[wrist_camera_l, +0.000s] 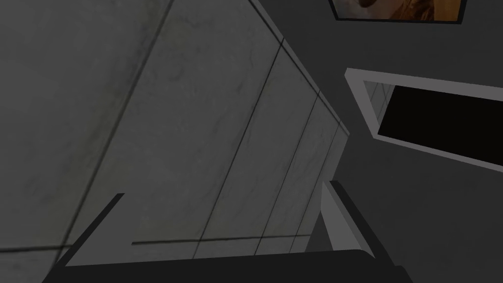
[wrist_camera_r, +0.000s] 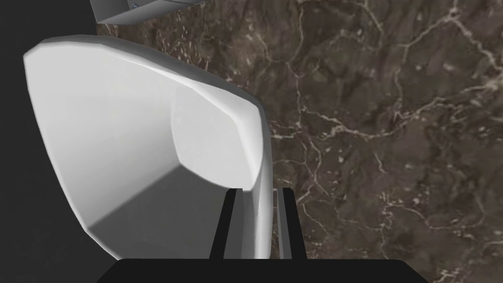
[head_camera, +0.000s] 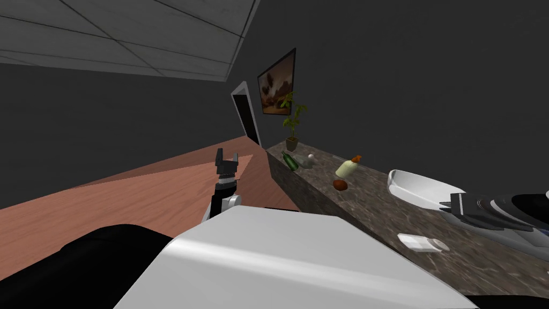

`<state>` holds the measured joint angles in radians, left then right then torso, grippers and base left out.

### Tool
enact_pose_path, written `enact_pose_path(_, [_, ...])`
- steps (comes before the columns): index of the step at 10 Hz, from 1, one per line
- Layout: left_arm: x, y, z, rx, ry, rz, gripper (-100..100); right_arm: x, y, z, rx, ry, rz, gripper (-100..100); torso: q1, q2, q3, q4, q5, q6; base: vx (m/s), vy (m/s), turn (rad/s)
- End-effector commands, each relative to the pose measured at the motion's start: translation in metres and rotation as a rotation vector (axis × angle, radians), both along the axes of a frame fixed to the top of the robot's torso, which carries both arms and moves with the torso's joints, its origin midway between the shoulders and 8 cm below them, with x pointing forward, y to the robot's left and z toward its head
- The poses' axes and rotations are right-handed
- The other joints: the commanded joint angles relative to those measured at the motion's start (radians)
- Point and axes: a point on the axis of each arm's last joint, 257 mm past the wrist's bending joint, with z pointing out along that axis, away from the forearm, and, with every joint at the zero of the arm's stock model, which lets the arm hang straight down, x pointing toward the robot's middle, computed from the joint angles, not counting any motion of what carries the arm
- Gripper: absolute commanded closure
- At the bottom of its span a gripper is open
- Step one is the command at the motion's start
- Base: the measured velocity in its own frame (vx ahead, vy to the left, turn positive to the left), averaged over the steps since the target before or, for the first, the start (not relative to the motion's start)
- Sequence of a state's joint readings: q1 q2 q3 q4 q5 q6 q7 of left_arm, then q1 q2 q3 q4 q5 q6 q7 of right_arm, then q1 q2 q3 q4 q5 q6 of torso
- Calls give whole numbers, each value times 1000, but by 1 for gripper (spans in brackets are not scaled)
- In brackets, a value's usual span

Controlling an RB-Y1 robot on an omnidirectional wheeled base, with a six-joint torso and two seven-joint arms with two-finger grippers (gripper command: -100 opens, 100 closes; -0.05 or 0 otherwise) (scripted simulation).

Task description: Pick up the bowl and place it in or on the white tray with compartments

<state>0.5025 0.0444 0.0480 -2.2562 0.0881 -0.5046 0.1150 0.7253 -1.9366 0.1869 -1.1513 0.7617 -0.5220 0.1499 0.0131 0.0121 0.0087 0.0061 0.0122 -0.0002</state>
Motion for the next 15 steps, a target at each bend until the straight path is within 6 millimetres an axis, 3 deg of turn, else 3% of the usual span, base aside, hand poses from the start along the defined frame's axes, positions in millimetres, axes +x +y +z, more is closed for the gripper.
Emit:
enact_pose_path(1, [0,0,0,0,0,0,0,5,-3,13,-8,13,-8,100,0,0,0,0,0,0,-180,-76,255])
enact_pose_path(6, [0,0,0,0,0,0,0,6,-6,24,-16,34,-18,100,2,4,3,2,3,4,-104,-35,91])
enact_pose_path(15, [0,0,0,0,0,0,0,10,-17,70,-44,82,-110,100,5,9,7,5,8,4,-144,-61,150])
